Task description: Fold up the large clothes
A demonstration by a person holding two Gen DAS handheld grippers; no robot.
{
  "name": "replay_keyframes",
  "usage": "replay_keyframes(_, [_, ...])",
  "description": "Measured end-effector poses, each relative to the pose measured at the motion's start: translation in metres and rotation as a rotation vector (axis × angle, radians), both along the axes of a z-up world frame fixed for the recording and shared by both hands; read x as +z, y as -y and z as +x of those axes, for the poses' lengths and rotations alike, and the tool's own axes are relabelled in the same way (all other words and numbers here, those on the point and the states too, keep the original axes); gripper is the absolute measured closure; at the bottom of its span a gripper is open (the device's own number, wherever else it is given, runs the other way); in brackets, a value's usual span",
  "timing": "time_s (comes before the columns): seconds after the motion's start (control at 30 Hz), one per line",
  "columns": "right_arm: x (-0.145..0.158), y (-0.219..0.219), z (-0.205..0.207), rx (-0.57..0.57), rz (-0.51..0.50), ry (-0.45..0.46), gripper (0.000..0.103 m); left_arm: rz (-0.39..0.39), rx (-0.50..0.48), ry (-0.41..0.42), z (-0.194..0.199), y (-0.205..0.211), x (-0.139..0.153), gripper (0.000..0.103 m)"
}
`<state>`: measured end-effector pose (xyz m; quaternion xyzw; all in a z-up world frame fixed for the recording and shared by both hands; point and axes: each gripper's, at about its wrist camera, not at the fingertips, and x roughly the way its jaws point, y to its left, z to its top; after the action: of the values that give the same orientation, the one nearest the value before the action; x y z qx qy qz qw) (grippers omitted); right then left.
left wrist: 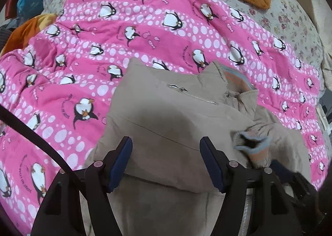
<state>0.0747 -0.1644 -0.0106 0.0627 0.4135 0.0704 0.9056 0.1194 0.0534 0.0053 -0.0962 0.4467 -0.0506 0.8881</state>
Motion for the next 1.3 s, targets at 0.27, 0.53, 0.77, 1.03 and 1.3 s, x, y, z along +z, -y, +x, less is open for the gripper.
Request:
replay_keyframes(0.27, [0.0, 0.04, -0.089, -0.052, -0.063, -0.164, 0.027, -0.155, -0.176, 0.045, -0.012, 0.033, 0.004, 0.053])
replay_keyframes(0.53, [-0.017, 0.033, -0.111, -0.026, -0.129, -0.153, 0.005, -0.161, -0.365, 0.136, -0.015, 0.088, 0.007, 0.053])
replay_keyframes(0.77, [-0.016, 0.033, -0.11, -0.037, -0.125, -0.167, 0.002, -0.194, -0.429, 0.117, -0.008, 0.102, -0.003, 0.089])
replay_keyframes(1.03, [-0.017, 0.032, -0.105, -0.041, -0.128, -0.171, 0.0, -0.234, -0.387, 0.13, -0.015, 0.079, 0.005, 0.103])
replay_keyframes(1.3, [-0.019, 0.032, -0.104, -0.057, -0.131, -0.172, 0.0, -0.295, -0.161, 0.344, -0.022, -0.038, 0.055, 0.103])
